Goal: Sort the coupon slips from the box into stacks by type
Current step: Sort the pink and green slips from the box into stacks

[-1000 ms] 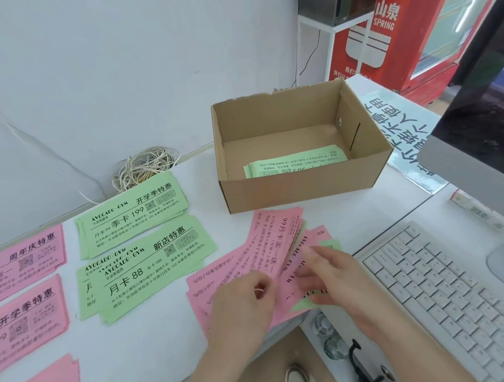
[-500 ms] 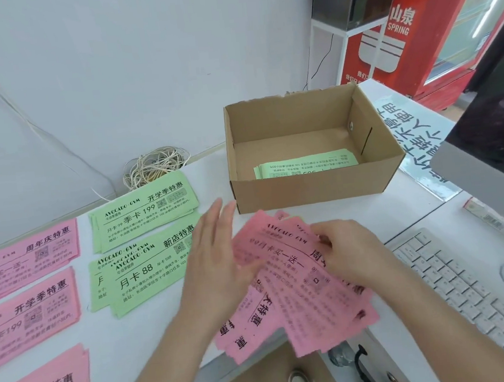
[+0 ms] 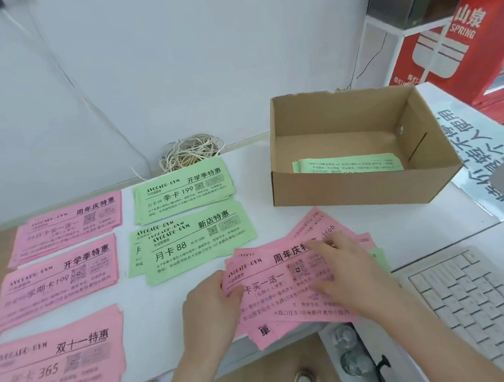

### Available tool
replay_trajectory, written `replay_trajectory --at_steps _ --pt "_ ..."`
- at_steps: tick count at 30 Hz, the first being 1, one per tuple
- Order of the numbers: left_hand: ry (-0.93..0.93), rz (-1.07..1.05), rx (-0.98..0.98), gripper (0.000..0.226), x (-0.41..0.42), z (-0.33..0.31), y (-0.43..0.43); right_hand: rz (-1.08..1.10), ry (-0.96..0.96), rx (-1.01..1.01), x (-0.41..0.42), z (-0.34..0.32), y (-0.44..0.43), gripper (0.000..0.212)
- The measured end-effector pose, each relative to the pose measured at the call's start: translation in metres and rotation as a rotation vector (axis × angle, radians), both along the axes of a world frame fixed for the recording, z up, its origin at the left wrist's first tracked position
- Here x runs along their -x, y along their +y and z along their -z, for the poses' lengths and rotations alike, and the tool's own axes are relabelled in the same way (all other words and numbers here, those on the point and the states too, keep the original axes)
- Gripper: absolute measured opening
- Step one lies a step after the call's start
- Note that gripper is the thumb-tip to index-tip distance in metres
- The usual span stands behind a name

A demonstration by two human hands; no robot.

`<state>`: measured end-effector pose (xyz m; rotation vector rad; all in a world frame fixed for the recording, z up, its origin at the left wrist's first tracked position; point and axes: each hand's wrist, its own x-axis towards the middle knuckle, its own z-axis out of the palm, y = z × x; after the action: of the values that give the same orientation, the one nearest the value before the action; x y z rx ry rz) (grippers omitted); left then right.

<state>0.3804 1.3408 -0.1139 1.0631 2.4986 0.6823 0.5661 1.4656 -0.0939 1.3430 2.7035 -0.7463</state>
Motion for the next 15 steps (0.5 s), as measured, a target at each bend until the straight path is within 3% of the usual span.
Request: replay_trajectory --at_steps 1,4,5,8,11,15 --pt "0.055 0.012 0.014 0.012 0.000 0.002 -0.002 -0.014 -0.006 0.020 -0.001 0.004 -0.005 0.070" --pt "0.263 0.130 -0.002 0.072 0.005 0.010 -0.006 -0.034 0.004 0.006 0.000 0.012 -0.010 0.072" --pt "0.330 0.232 -0.028 0.076 0.003 0.010 -0.005 -0.031 0.009 0.004 -0.001 0.013 -0.010 0.072" --pt "0.301 0.595 0.085 0.068 -0.013 0.006 0.005 -0.042 0.013 0.010 -0.003 0.013 -0.007 0.074" --pt "0.333 0.656 0.298 0.082 -0.026 0.006 0.014 -0.053 0.019 0.037 -0.010 0.011 -0.006 0.079" --pt "0.476 0.704 0.227 0.055 -0.025 0.011 0.014 0.125 0.083 0.068 -0.032 0.008 -0.007 0.070"
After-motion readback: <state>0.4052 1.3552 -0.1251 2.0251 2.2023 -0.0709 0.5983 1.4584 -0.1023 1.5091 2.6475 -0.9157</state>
